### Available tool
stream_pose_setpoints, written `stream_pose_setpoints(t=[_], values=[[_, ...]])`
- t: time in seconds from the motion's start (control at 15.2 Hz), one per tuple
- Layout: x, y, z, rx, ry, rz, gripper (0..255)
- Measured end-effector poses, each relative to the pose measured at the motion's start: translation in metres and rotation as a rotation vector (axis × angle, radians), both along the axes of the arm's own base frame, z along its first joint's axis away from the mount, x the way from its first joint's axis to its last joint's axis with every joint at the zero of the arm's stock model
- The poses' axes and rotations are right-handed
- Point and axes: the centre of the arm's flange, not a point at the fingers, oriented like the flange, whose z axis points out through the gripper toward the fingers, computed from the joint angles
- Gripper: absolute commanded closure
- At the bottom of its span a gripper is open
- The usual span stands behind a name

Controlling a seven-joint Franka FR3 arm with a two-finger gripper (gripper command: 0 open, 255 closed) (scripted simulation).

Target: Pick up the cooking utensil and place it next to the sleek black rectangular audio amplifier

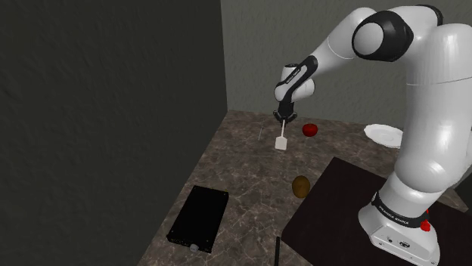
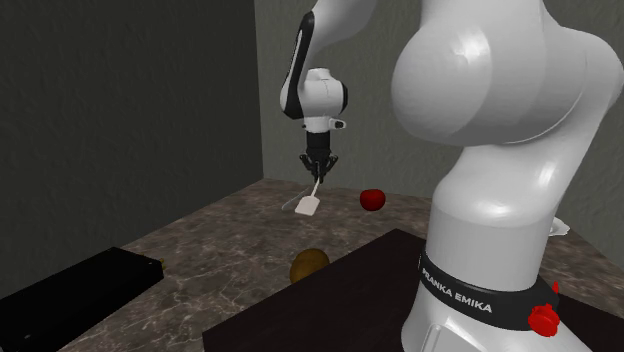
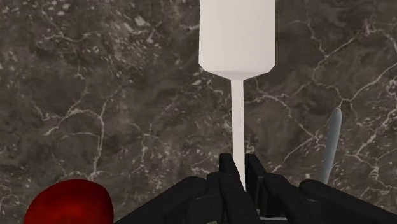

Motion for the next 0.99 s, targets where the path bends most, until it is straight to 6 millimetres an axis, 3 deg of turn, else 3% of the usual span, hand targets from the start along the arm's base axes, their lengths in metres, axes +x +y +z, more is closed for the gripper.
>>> stream_pose_setpoints(t=[0.99], values=[[-0.015,0.200,0.000,0.000,0.000,0.001,255]])
